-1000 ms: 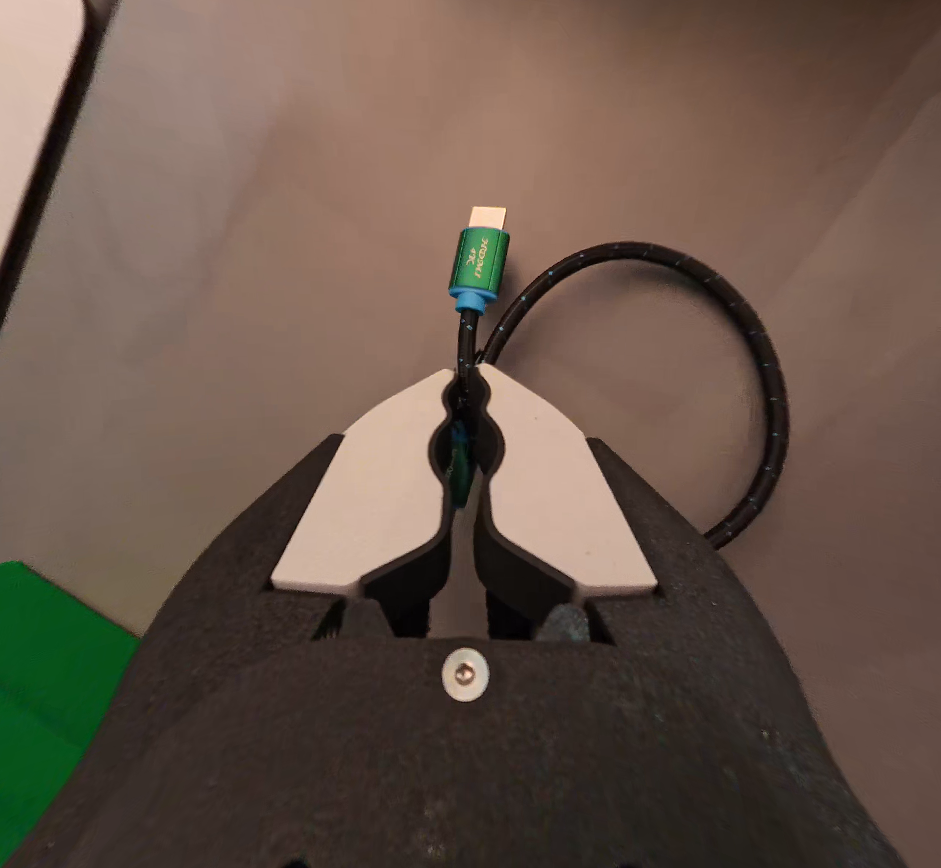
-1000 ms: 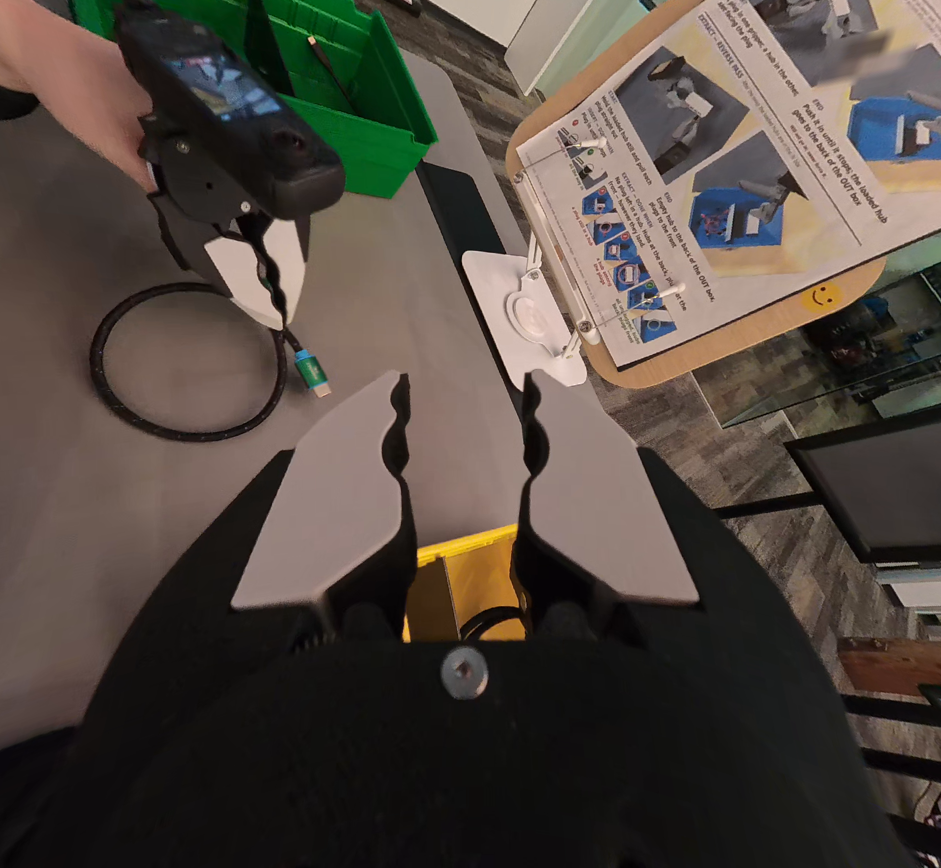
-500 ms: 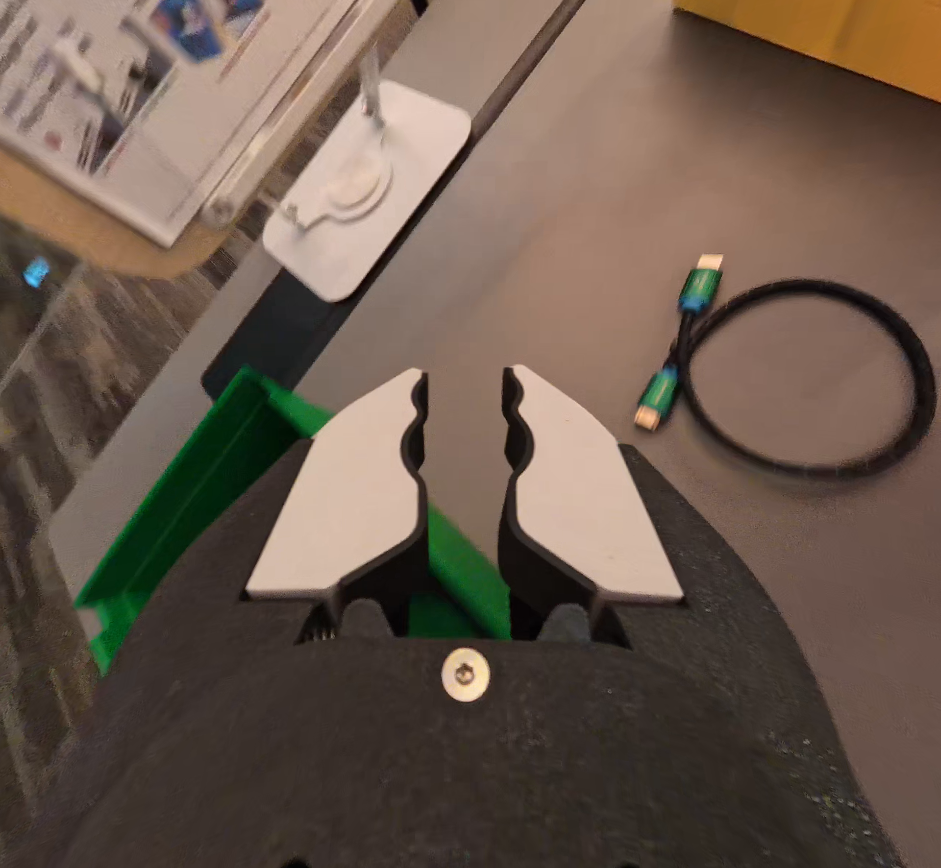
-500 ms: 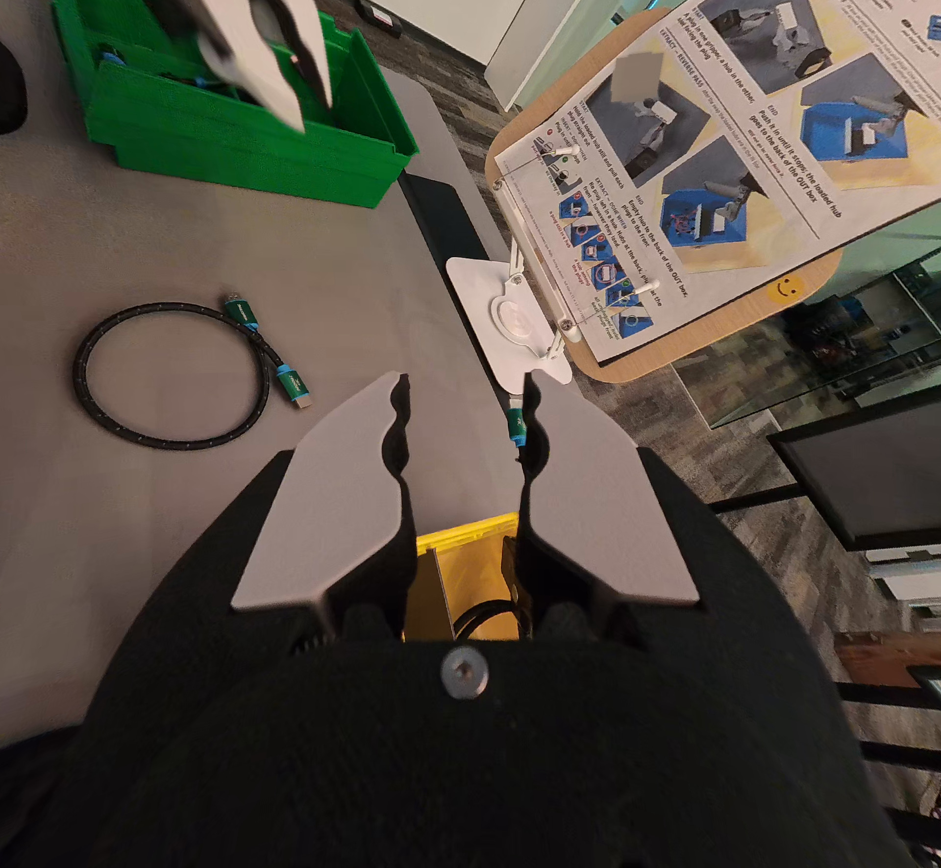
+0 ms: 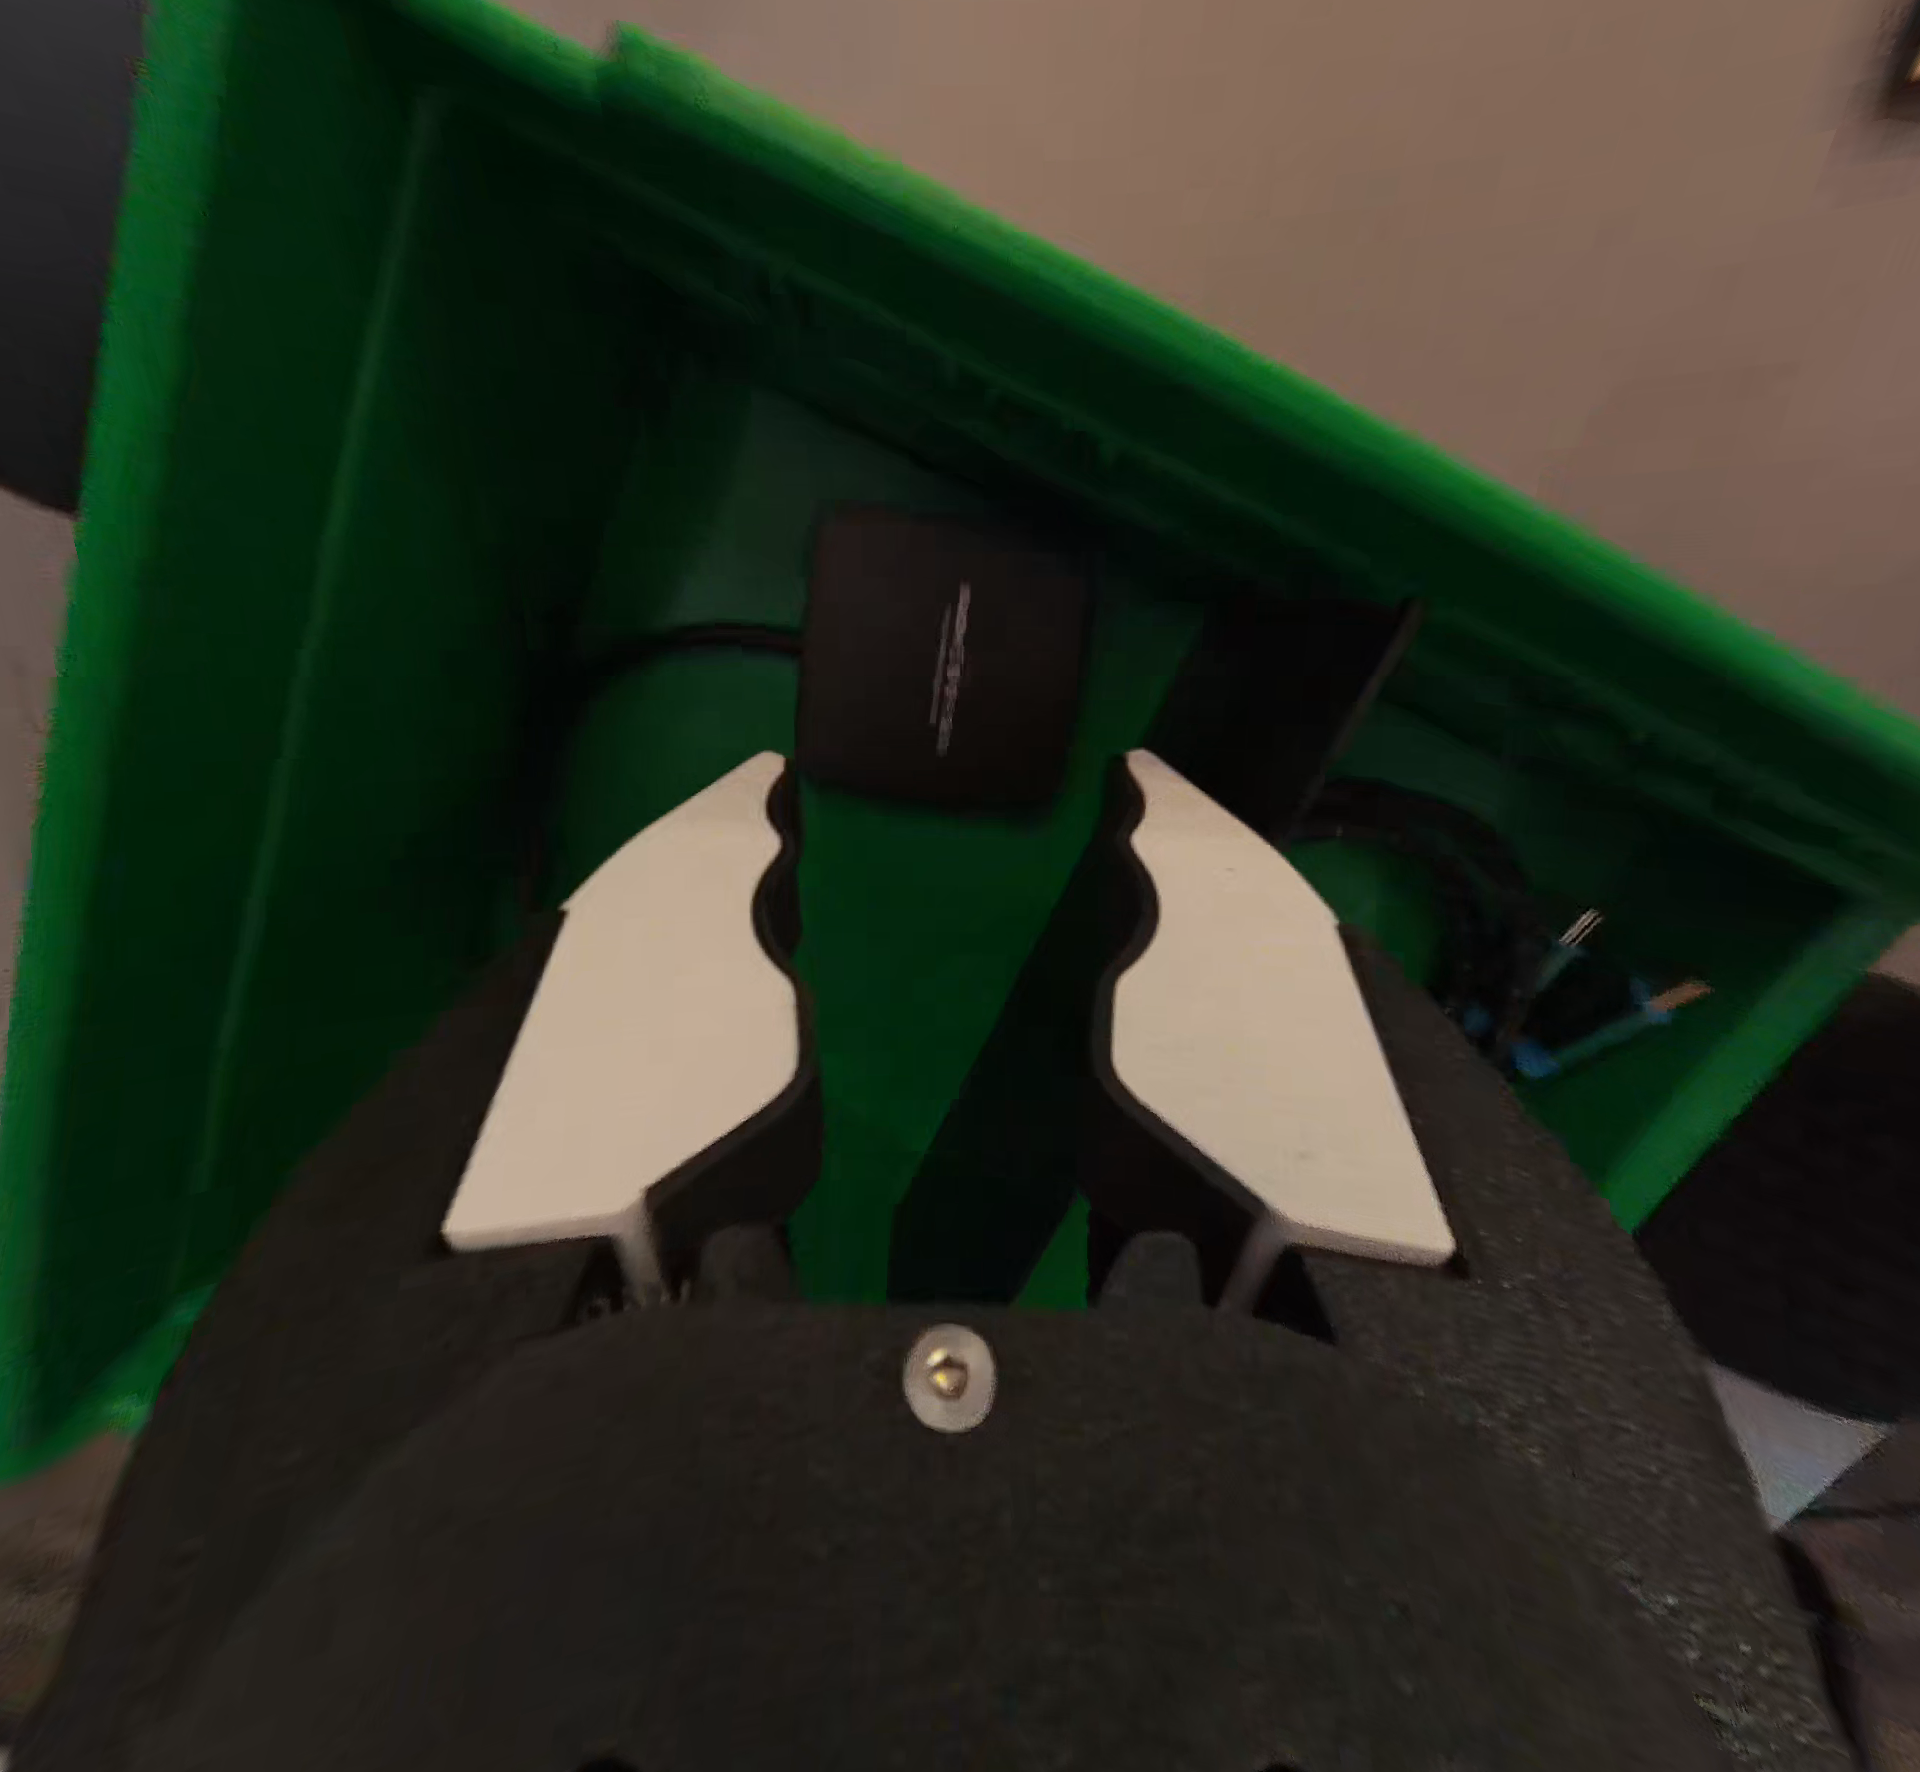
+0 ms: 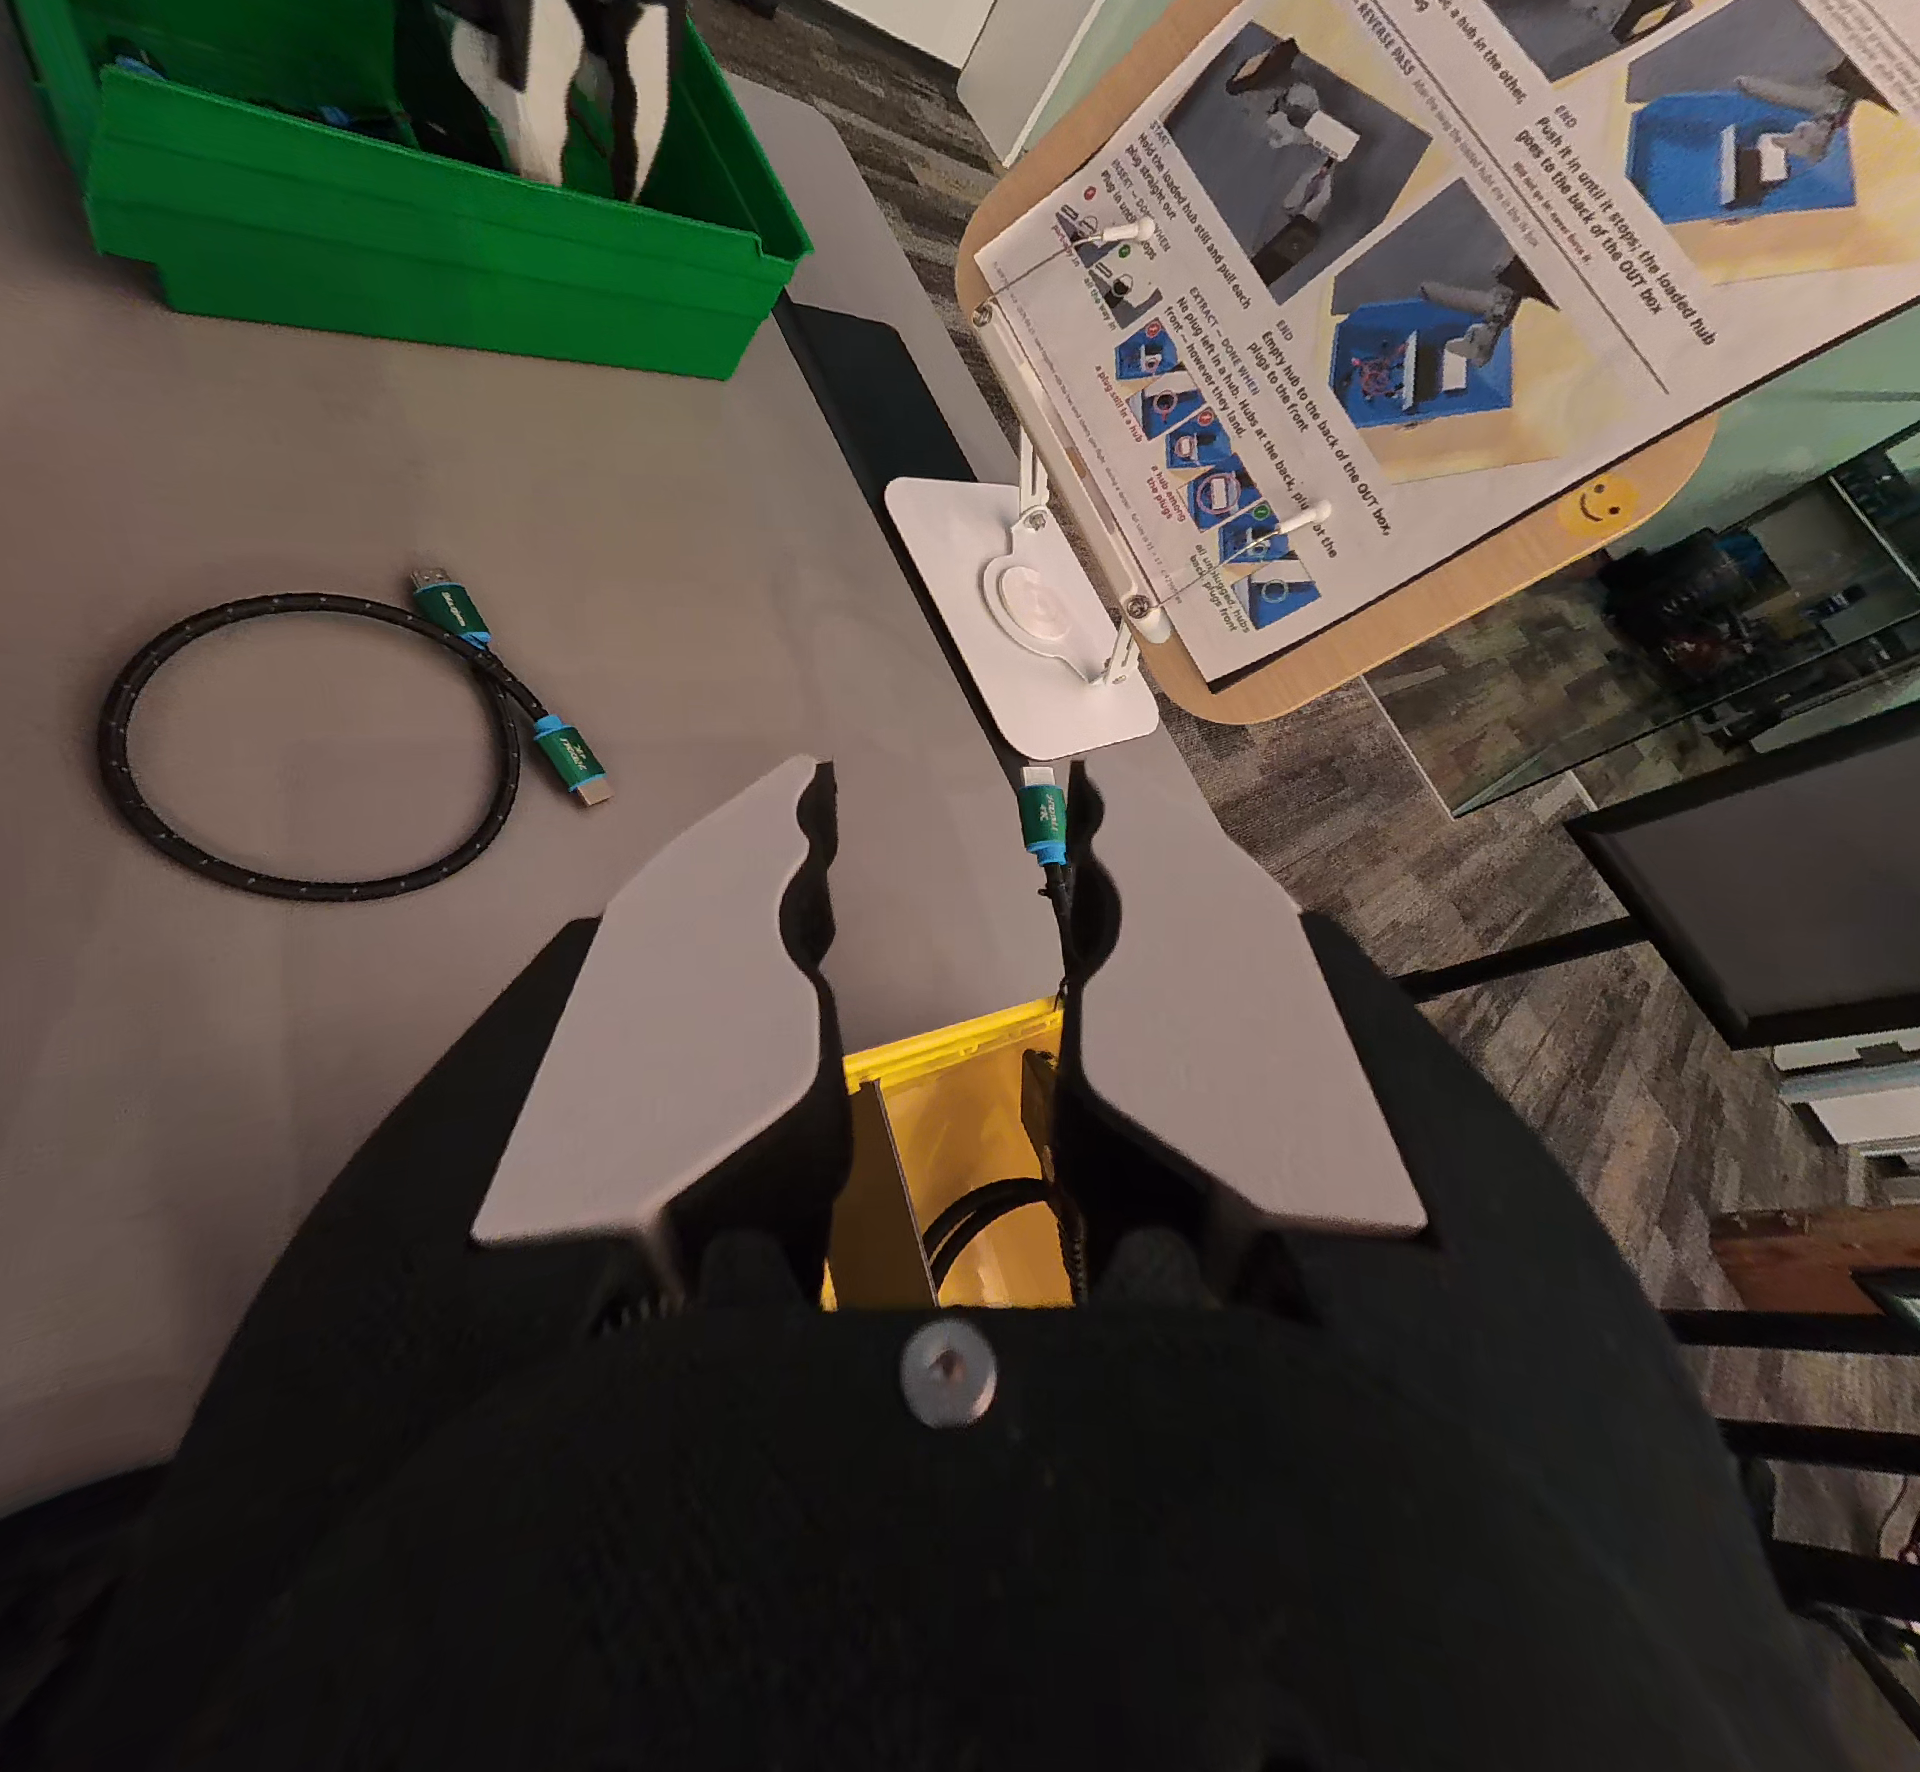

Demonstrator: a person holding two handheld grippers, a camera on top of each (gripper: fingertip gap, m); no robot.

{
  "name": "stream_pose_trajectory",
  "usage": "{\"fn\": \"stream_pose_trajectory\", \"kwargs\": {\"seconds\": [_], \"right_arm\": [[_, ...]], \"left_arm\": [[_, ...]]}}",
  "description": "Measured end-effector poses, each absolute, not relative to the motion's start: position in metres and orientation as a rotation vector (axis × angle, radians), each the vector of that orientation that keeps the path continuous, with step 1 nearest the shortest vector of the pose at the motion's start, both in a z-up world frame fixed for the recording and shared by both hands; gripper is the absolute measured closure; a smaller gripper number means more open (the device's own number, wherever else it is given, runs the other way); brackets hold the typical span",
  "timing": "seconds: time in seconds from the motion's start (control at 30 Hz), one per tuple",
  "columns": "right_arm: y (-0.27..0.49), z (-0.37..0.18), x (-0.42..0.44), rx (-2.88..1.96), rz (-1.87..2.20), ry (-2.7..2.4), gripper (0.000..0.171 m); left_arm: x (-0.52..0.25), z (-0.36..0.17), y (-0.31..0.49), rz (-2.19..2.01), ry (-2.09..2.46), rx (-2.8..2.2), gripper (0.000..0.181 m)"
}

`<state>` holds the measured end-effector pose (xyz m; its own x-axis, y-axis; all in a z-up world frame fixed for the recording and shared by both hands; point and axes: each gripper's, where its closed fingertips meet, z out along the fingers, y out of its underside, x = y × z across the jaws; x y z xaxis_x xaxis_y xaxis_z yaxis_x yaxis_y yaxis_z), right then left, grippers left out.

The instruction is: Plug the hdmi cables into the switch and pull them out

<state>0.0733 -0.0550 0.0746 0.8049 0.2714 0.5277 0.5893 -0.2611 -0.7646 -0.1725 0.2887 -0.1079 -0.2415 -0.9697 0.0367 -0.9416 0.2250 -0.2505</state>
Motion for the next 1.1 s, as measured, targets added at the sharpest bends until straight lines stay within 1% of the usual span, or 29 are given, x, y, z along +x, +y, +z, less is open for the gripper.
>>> {"fn": "stream_pose_trajectory", "kwargs": {"seconds": [0.03, 0.07, 0.1, 0.3, 0.43, 0.6, 0.7, 0.73, 0.77, 0.8, 0.83, 0.93, 1.03, 1.07, 1.1], "right_arm": [[-0.054, 0.073, 0.074, -1.859, -0.348, -0.653, 0.129], [-0.054, 0.072, 0.075, -1.866, -0.346, -0.652, 0.129], [-0.053, 0.070, 0.076, -1.875, -0.346, -0.652, 0.129], [-0.049, 0.062, 0.079, -1.914, -0.353, -0.656, 0.129], [-0.047, 0.059, 0.080, -1.928, -0.354, -0.659, 0.129], [-0.047, 0.057, 0.080, -1.940, -0.358, -0.660, 0.129], [-0.047, 0.056, 0.081, -1.946, -0.360, -0.657, 0.129], [-0.046, 0.055, 0.081, -1.947, -0.360, -0.658, 0.129], [-0.046, 0.055, 0.081, -1.948, -0.363, -0.659, 0.129], [-0.046, 0.055, 0.080, -1.950, -0.364, -0.660, 0.129], [-0.047, 0.055, 0.080, -1.951, -0.364, -0.661, 0.129], [-0.048, 0.056, 0.081, -1.945, -0.366, -0.660, 0.129], [-0.049, 0.058, 0.080, -1.935, -0.359, -0.660, 0.129], [-0.050, 0.059, 0.079, -1.932, -0.361, -0.661, 0.129], [-0.050, 0.059, 0.079, -1.931, -0.359, -0.662, 0.129]], "left_arm": [[-0.167, -0.108, 0.290, -0.374, 2.347, -1.863, 0.124], [-0.166, -0.109, 0.291, -0.396, 2.363, -1.865, 0.128], [-0.167, -0.111, 0.293, -0.395, 2.391, -1.866, 0.129], [-0.172, -0.125, 0.293, -0.346, 2.516, -1.788, 0.127], [-0.174, -0.136, 0.297, -0.253, 2.584, -1.642, 0.135], [-0.176, -0.145, 0.295, -0.232, 2.619, -1.663, 0.126], [-0.176, -0.145, 0.295, -0.239, 2.611, -1.682, 0.126], [-0.175, -0.144, 0.297, -0.230, 2.600, -1.681, 0.129], [-0.173, -0.141, 0.301, -0.217, 2.571, -1.677, 0.140], [-0.170, -0.136, 0.304, -0.221, 2.537, -1.668, 0.158], [-0.168, -0.129, 0.306, -0.245, 2.505, -1.666, 0.181], [-0.169, -0.113, 0.305, -0.352, 2.453, -1.725, 0.181], [-0.178, -0.119, 0.310, -0.277, 2.463, -1.744, 0.180], [-0.180, -0.125, 0.312, -0.237, 2.467, -1.751, 0.164], [-0.183, -0.132, 0.312, -0.198, 2.482, -1.774, 0.143]]}}
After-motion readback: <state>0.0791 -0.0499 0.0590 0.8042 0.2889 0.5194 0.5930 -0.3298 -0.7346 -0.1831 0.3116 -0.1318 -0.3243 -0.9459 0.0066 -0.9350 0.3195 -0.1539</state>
